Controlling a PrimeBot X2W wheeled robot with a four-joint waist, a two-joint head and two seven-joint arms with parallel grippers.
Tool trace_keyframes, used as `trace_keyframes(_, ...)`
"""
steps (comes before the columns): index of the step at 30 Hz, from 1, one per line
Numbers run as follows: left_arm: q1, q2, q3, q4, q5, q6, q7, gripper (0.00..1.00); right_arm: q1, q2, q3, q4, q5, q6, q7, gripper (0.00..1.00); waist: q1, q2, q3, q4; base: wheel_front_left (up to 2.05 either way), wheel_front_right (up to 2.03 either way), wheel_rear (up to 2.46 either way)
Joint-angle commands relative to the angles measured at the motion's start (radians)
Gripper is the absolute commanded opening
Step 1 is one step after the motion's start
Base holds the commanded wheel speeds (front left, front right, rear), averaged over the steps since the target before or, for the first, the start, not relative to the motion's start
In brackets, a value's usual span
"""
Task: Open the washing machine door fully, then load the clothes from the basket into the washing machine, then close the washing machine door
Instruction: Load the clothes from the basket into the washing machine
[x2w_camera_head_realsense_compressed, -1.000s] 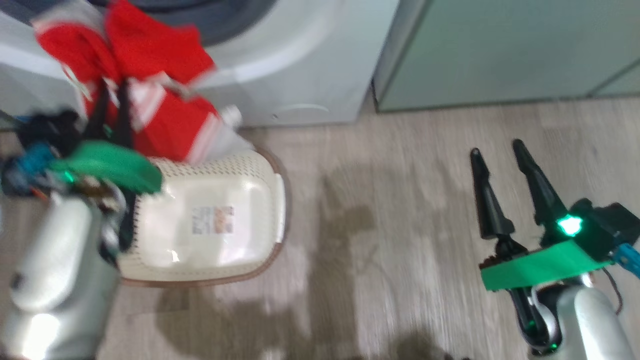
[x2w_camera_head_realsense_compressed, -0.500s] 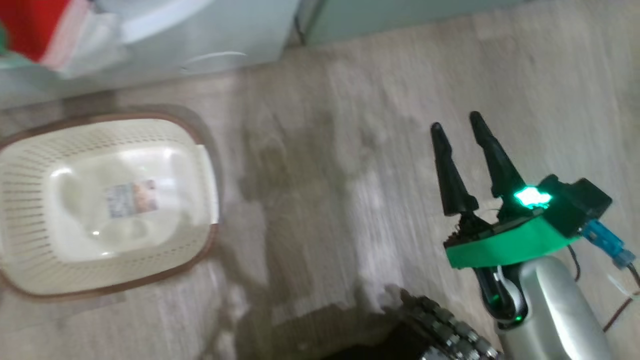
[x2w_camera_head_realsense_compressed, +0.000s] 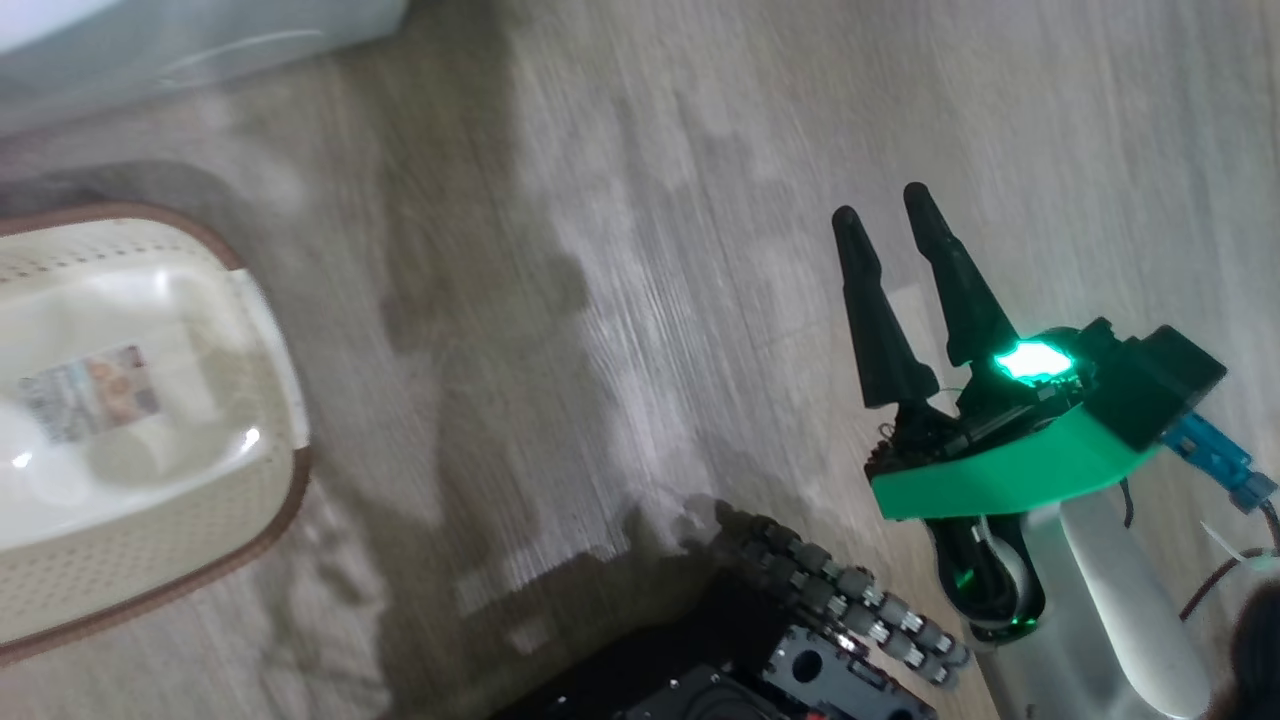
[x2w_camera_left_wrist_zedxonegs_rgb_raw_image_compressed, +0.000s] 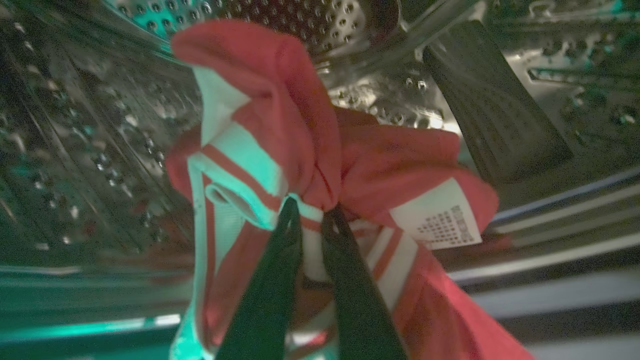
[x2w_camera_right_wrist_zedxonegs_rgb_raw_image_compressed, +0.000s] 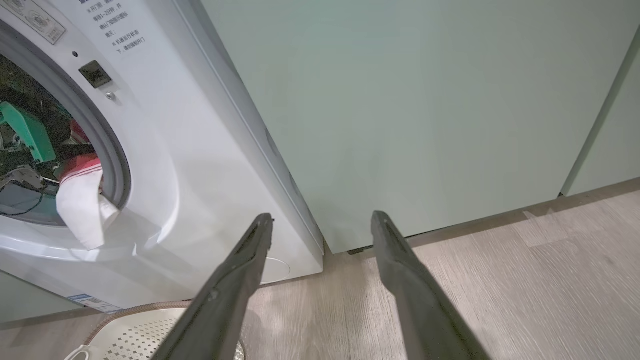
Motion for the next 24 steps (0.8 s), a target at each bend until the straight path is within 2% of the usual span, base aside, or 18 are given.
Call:
trace_keyframes(1,-0.055,0.071,0.03,-0.045,0.014,0.009,-0.004,0.0,0.009,-0.005,0.018,-0.033,0.012,0.0,-0.009,1.0,-0.0001,0.0,0.035,-0.032,0.0,0.0,0.0)
trace_keyframes(6,-0.143,0.102,0.054,-0.055,0.028,0.035,-0.058,0.0,0.006,-0.005,0.032,-0.044,0.035,0.0,-0.009,1.0,-0.0001,0.0,0.069,-0.056,0.0,0.0,0.0)
trace_keyframes(11,-0.234,0.093,0.076,-0.051,0.04,0.058,-0.191,0.0,-0.002,-0.005,0.044,-0.051,0.051,0.0,-0.009,1.0,-0.0001,0.0,0.095,-0.066,0.0,0.0,0.0)
trace_keyframes(17,-0.291,0.085,0.059,-0.019,0.086,0.078,-0.339,0.0,-0.016,-0.005,0.056,-0.051,0.062,0.0,-0.009,1.0,-0.0001,0.0,0.109,-0.065,0.0,0.0,0.0)
trace_keyframes(20,-0.282,0.082,0.054,0.03,0.088,0.083,-0.355,0.0,-0.016,-0.005,0.056,-0.05,0.063,0.0,-0.009,1.0,-0.0001,0.0,0.106,-0.061,0.0,0.0,0.0)
trace_keyframes(24,-0.243,0.081,0.038,0.109,0.074,0.059,-0.299,0.0,-0.012,-0.005,0.057,-0.045,0.064,0.0,-0.009,1.0,-0.0001,0.0,0.099,-0.053,0.0,0.0,0.0)
